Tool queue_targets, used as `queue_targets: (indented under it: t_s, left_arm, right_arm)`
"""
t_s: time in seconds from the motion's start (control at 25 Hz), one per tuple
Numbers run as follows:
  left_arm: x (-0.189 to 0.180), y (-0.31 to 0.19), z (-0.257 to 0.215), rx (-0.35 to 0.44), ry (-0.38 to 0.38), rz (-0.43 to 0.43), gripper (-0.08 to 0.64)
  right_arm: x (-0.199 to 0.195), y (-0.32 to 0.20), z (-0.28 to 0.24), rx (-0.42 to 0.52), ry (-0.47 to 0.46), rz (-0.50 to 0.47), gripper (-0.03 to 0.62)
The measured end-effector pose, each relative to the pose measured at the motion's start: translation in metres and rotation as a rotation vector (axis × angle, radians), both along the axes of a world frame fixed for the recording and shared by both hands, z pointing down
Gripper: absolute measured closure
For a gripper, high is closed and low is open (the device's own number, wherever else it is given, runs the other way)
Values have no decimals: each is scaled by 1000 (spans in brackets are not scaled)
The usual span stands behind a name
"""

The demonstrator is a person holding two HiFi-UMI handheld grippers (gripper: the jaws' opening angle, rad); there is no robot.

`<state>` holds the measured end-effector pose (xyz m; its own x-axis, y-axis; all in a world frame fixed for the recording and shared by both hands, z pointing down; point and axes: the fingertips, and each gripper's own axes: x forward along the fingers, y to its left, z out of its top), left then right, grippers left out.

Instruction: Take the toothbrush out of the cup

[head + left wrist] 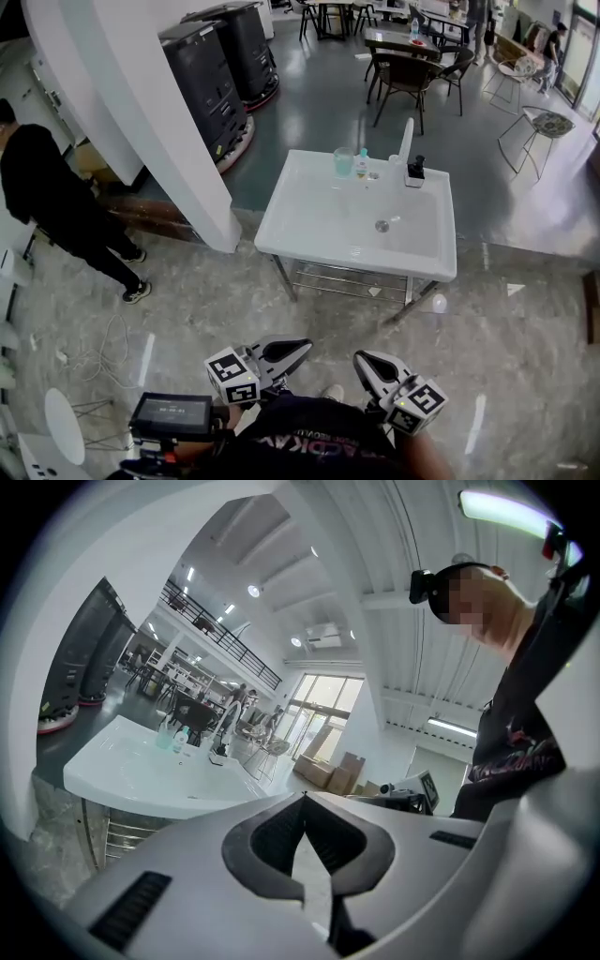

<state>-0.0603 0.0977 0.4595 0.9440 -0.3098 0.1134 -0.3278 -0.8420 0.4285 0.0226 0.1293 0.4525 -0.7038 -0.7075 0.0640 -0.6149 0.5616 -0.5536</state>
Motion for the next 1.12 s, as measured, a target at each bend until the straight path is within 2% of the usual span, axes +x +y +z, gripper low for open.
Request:
queue_targets:
  t_s: [0.08, 0.24, 0.4, 0.56, 0.72, 0.84, 1.12]
  left_arm:
    - [7, -6, -2, 13, -6, -10, 553]
    - [14, -15, -6, 35, -23, -24, 554]
    - [17, -21, -12, 53, -42, -30, 553]
    - [15, -35, -12, 61, -53, -33, 553]
    - [19, -53, -3, 50, -52, -19, 553]
    - [21, -74, 5, 49, -56, -4, 553]
    - [22, -154, 14, 67, -65, 19, 552]
  right_arm:
    - [9, -1, -5, 3, -20, 12, 583]
    - [26, -1, 5, 40, 14, 17, 583]
    - [31, -4, -4, 52, -55, 30, 583]
    - [36, -8, 5, 58, 2, 44, 583]
    - [44, -18, 7, 42, -23, 93, 583]
    - [50, -29, 15, 25, 11, 127, 583]
    - [58, -73, 9, 19, -16, 240, 583]
